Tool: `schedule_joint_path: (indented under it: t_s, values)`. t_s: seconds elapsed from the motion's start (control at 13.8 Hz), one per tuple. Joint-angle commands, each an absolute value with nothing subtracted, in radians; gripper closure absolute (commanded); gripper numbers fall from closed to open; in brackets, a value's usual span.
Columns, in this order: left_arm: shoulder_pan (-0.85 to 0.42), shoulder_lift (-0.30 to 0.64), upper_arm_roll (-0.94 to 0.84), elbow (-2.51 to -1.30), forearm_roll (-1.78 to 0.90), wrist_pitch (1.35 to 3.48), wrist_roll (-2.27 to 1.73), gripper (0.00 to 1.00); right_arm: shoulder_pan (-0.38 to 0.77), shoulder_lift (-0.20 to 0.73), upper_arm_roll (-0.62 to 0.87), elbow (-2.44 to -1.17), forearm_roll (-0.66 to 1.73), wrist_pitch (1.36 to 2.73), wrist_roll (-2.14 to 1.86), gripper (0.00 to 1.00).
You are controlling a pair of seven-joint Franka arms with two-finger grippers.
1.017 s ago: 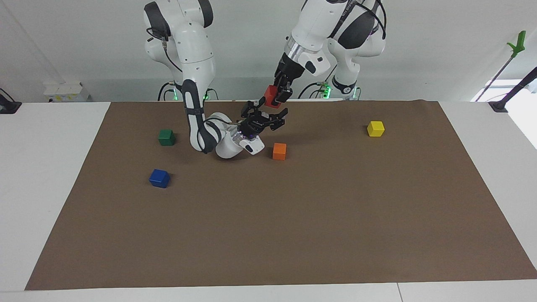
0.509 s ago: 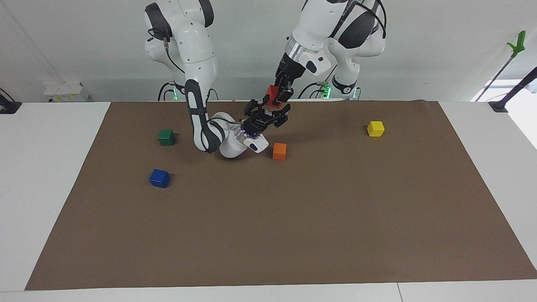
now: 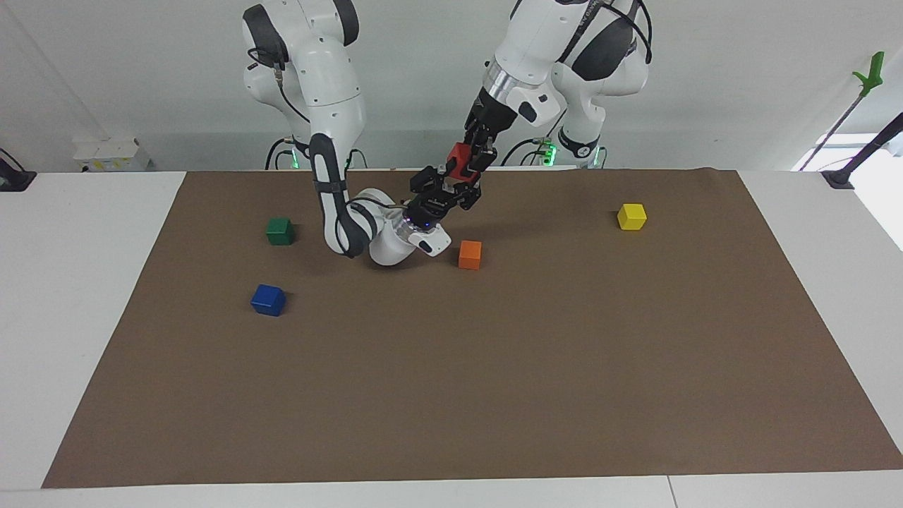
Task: Transfer red block to right arm and stack on blue block
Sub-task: 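Close the right gripper on the red cube held by the left gripper, then carry the red cube with the right gripper while the left gripper withdraws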
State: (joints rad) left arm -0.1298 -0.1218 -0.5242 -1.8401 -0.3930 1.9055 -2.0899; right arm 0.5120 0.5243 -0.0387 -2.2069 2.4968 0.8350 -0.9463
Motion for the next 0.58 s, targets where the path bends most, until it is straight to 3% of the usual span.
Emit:
schedule_joint_path:
  t_s: [0.0, 0.15, 0.51]
  values:
    - [-0.143, -0.143, -0.522, -1.867, -0.407, 1.924, -2.086, 0.80, 0.514, 0.460, -0.026, -2.237, 2.503, 0.902, -0.871, 1.00]
    - [-0.144, -0.143, -0.522, -1.861, -0.405, 1.917, -2.092, 0.00, 0.515, 0.430, -0.026, -2.237, 2.503, 0.960, -0.867, 1.00]
    - [-0.132, -0.160, -0.471, -1.815, -0.403, 1.893, -2.074, 0.00, 0.514, 0.410, -0.026, -2.232, 2.496, 0.986, -0.854, 1.00]
